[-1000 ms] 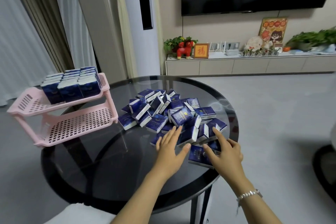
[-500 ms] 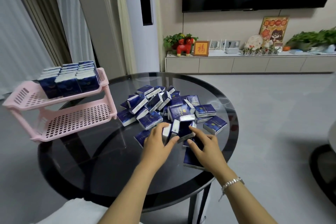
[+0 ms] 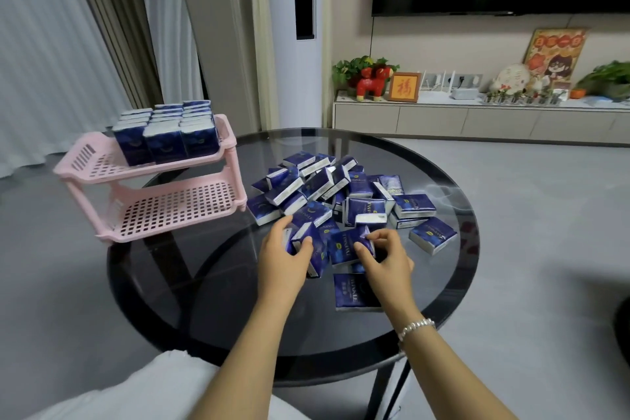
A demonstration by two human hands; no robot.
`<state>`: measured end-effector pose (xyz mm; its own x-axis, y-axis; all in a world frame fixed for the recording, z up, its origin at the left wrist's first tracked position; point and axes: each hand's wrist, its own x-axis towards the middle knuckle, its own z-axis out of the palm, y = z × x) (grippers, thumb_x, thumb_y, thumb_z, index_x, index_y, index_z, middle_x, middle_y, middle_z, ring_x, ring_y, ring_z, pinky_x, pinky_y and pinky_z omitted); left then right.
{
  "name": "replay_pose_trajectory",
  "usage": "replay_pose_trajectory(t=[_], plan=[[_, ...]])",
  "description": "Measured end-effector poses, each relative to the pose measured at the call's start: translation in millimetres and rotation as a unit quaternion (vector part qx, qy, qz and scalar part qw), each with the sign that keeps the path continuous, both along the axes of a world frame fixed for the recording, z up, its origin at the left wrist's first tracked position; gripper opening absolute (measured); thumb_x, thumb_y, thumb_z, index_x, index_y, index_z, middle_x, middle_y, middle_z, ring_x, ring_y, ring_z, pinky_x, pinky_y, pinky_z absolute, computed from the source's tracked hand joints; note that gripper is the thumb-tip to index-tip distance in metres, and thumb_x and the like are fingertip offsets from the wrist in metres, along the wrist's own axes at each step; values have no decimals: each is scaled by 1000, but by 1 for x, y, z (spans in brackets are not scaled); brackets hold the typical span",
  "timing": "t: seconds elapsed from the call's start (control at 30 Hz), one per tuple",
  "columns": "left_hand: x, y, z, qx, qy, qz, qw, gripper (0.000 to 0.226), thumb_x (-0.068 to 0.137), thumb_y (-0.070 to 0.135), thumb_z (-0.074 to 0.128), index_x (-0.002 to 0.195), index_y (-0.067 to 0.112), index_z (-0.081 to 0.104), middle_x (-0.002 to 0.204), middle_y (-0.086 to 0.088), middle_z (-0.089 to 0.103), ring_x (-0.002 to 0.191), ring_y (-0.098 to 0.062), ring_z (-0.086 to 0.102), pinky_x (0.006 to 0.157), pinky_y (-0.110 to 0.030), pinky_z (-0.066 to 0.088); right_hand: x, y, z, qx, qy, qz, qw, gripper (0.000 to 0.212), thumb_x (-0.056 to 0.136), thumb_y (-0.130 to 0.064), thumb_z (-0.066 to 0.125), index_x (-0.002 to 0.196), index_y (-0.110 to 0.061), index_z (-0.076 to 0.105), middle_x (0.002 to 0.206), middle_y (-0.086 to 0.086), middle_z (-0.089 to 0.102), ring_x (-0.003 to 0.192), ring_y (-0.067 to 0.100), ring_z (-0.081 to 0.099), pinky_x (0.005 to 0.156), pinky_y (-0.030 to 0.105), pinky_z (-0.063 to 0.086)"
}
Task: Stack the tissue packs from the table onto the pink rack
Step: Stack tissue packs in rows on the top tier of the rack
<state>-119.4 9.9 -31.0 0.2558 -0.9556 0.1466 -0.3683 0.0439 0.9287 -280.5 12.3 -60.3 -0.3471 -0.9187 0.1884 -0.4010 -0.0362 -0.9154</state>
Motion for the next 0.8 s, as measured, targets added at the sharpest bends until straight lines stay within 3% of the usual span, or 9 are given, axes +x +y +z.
replay_pose_trajectory(t=[0.17,0.23,0.3,0.37,0.47,0.57,0.67,0.73,0.8], plan=[[14,2,3,5,107,32,994,38,92,22,56,130,28,55,129,9,57,115,-9,54,100,-32,45,9,10,12,-47,8,43,998,48,93,-20,54,128,-48,39,105,-12,54,103,0,44,92,20,10],[19,5,3,18,149,49,987,35,93,21,55,127,25,57,126,8,58,113,-10,55,97,-30,45,12,13,16,-53,5,69,996,45,95,-20,51,124,-52,39,111,-15,47,106,-6,39,97,21,13],[25,9,4,22,180,75,980,26,93,21,55,118,23,59,121,6,59,110,-13,57,93,-31,46,14,13,16,-66,-11,84,994,39,93,-22,53,116,-53,47,113,-11,52,107,4,49,102,35,32],[32,13,4,11,202,113,973,17,94,18,54,110,24,57,116,3,60,104,-15,58,87,-29,44,20,15,20,-65,-46,91,993,33,91,-24,56,108,-51,50,106,0,58,95,20,59,86,43,51],[45,20,1,21,238,175,955,15,95,18,52,110,18,53,114,-1,58,100,-19,57,85,-31,45,32,17,25,-65,-92,112,987,26,89,-20,61,100,-39,49,101,-2,60,88,23,62,72,32,55],[58,27,-8,62,219,209,951,25,95,22,54,117,11,52,120,-7,57,100,-21,55,86,-33,44,45,20,24,-51,-105,123,985,24,85,-20,66,96,-31,47,96,-4,58,78,16,58,68,30,52],[68,38,-11,88,169,175,966,39,94,22,56,130,11,47,131,-7,51,103,-17,50,87,-30,40,61,23,21,-29,-113,135,984,26,84,-19,68,93,-22,44,83,2,57,64,12,53,55,20,46],[75,43,-13,94,127,126,979,53,93,17,58,142,17,39,141,-3,44,118,-19,48,91,-26,40,72,25,21,-22,-107,147,983,27,84,-19,68,91,-24,42,83,-1,57,60,9,53,53,15,43],[83,43,-15,110,59,71,990,64,92,18,59,146,34,29,148,5,36,133,-19,40,104,-35,39,81,28,18,-9,-79,160,984,26,84,-20,66,98,-27,45,89,-7,55,60,5,51,55,15,43]])
